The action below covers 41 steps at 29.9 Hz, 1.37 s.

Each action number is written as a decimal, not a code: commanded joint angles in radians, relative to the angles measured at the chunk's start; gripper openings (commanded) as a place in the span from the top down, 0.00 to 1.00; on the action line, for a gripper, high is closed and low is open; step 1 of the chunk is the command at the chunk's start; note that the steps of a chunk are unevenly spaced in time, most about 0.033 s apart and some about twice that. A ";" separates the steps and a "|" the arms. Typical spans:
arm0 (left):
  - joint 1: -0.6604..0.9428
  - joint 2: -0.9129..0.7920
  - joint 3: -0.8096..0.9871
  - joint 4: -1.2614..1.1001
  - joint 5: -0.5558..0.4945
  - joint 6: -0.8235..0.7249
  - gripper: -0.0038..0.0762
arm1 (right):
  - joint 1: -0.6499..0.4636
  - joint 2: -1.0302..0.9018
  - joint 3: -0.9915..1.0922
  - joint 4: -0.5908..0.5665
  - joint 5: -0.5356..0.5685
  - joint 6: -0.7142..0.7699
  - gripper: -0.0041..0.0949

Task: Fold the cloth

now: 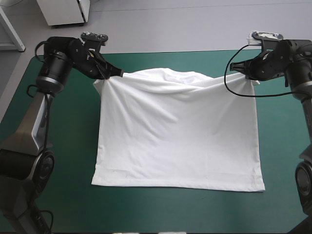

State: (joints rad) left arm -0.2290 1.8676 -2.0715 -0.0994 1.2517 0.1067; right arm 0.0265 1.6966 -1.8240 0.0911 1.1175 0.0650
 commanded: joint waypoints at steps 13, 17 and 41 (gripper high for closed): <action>-0.005 -0.313 -0.190 -0.094 0.008 0.035 0.96 | -0.002 -0.304 -0.164 0.108 -0.012 -0.045 0.98; -0.005 -0.372 -0.190 -0.110 0.010 0.050 0.96 | -0.002 -0.346 -0.210 0.135 -0.011 -0.065 0.98; 0.000 -0.187 -0.190 0.086 -0.514 0.027 0.96 | -0.002 -0.101 -0.277 0.090 -0.435 -0.131 0.98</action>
State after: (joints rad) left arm -0.2290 1.6976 -2.2381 -0.0171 0.9062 0.1613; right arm 0.0265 1.6237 -2.0579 0.1800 0.8223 -0.0486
